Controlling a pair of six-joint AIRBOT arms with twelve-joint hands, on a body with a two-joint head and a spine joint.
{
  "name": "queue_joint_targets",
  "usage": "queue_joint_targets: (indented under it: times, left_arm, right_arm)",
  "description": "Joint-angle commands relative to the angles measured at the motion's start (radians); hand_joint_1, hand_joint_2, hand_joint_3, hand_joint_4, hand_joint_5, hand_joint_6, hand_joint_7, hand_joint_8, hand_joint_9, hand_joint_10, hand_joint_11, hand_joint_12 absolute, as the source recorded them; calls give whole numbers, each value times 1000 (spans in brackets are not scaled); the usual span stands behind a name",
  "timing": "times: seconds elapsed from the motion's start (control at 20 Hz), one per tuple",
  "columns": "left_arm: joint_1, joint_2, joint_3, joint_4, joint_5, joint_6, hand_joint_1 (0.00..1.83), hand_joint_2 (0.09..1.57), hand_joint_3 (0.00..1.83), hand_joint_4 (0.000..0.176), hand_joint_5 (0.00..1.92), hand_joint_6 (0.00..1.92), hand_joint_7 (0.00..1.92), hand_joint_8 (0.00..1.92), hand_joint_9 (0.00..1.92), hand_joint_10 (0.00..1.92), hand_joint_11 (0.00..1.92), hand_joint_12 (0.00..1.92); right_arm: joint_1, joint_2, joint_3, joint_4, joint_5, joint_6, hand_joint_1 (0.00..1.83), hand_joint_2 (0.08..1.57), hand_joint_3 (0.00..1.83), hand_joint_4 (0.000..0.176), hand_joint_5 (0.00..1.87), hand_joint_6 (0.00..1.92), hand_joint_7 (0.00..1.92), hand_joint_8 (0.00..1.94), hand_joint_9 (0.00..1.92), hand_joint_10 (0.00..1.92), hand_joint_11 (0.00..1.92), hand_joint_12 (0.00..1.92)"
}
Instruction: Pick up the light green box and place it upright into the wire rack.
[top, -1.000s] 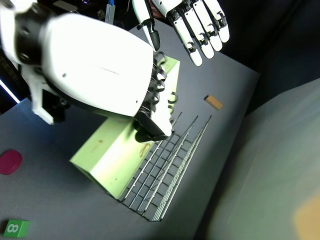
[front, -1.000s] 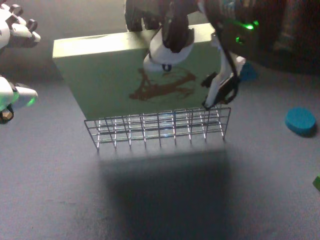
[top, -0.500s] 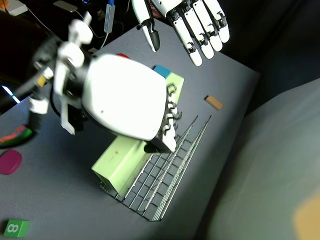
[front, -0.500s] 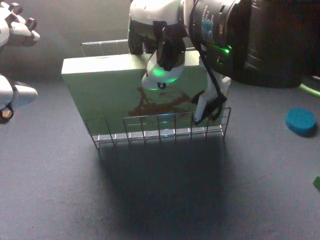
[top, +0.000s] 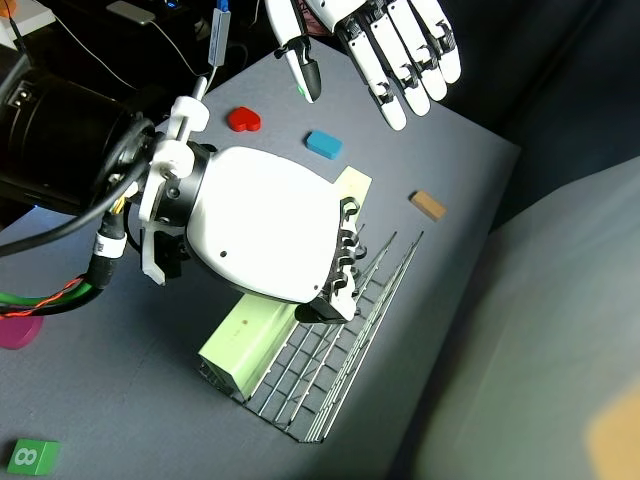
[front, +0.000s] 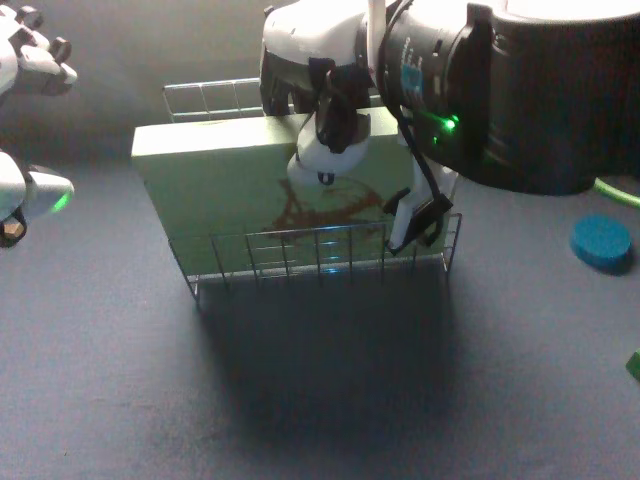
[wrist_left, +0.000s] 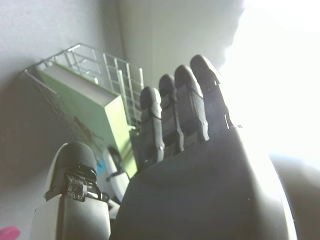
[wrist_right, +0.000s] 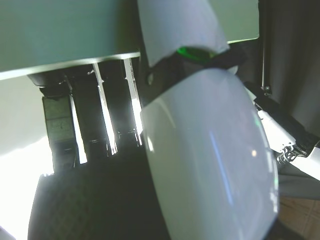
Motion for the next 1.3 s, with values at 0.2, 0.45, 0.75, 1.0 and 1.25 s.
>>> queue_joint_targets:
  times: [0.2, 0.45, 0.75, 1.0, 1.25]
  left_arm:
    - [-12, -32, -8, 65, -41, -6, 190, 1274, 0, 0, 316, 0, 257, 0, 218, 1, 0, 564]
    - [-9, -45, -14, 65, -28, -18, 191, 1276, 1, 0, 317, 0, 257, 0, 218, 1, 0, 559]
    - [-2, -47, -24, 65, -28, -31, 190, 1278, 1, 0, 321, 2, 256, 0, 218, 1, 0, 558]
    - [0, -58, -27, 65, -28, -39, 190, 1278, 1, 0, 321, 2, 256, 0, 217, 0, 0, 559]
    - [8, -77, -35, 69, -24, -56, 189, 1283, 3, 0, 316, 0, 249, 0, 211, 0, 0, 562]
  right_arm:
    - [-1, -4, 2, -73, 11, 1, 1377, 1113, 0, 0, 963, 821, 1027, 980, 863, 1338, 750, 1470]
    - [-2, -4, 2, -74, 11, 1, 1376, 1115, 0, 0, 958, 834, 1026, 984, 859, 1337, 749, 1472]
    - [-5, -1, -2, -74, 12, 1, 1234, 1120, 1, 0, 938, 921, 1017, 1071, 803, 980, 622, 1457]
    - [-6, 2, -5, -74, 17, 1, 932, 1049, 0, 0, 698, 71, 762, 85, 587, 386, 400, 1275]
    - [13, 22, -22, -74, 22, 0, 778, 963, 0, 0, 519, 0, 612, 0, 536, 43, 227, 1175]
